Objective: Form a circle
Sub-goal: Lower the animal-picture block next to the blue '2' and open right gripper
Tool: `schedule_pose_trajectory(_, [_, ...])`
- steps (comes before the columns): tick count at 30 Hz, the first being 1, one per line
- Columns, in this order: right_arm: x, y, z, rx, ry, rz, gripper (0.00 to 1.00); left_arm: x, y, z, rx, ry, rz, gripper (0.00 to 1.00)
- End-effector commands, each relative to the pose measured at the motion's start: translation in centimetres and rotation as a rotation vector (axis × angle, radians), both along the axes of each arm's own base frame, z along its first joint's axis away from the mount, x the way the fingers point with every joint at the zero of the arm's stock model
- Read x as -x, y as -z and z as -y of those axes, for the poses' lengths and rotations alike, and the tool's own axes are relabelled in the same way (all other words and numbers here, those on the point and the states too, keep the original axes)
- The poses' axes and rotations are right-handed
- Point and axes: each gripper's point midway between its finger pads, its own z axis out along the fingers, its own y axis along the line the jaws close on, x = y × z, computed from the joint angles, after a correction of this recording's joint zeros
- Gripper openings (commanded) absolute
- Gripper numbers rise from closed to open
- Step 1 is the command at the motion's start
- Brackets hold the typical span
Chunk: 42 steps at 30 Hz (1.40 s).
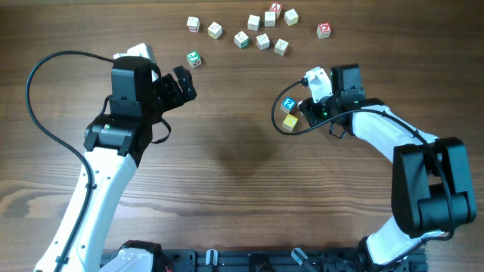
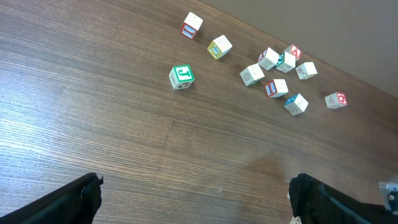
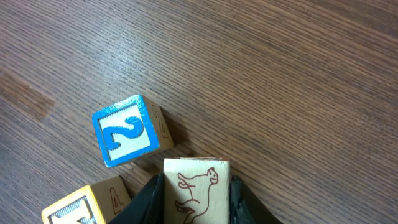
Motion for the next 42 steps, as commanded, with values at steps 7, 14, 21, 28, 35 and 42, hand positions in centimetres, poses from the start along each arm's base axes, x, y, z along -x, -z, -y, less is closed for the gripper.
schedule_pose_trajectory(7, [0.54, 0.62, -0.19, -0.013, -0.015, -0.028, 0.13, 0.05, -0.08, -0.30, 0.006, -0.015, 0.001, 1.00])
schedule_pose_trajectory(14, [0.53, 0.61, -0.20, -0.013, -0.016, -0.027, 0.12, 0.05, -0.08, -0.30, 0.006, -0.015, 0.001, 1.00])
schedule_pose_trajectory(21, [0.63, 0.51, -0.54, -0.021, -0.047, -0.020, 0.12, 0.05, -0.09, -0.30, 0.006, -0.015, 0.002, 1.00])
schedule_pose_trajectory(28, [0.33, 0.39, -0.46, -0.017, -0.043, -0.007, 0.19, 0.05, -0.08, -0.29, 0.006, -0.015, 0.001, 1.00])
schedule_pose_trajectory(35, [0.29, 0.37, -0.47, -0.019, -0.040, -0.006, 0.39, 0.05, -0.08, -0.29, 0.006, -0.015, 0.001, 1.00])
schedule_pose_trajectory(42, [0.17, 0.30, -0.49, -0.024, -0.033, -0.004, 0.46, 0.05, -0.08, -0.29, 0.006, -0.015, 0.001, 1.00])
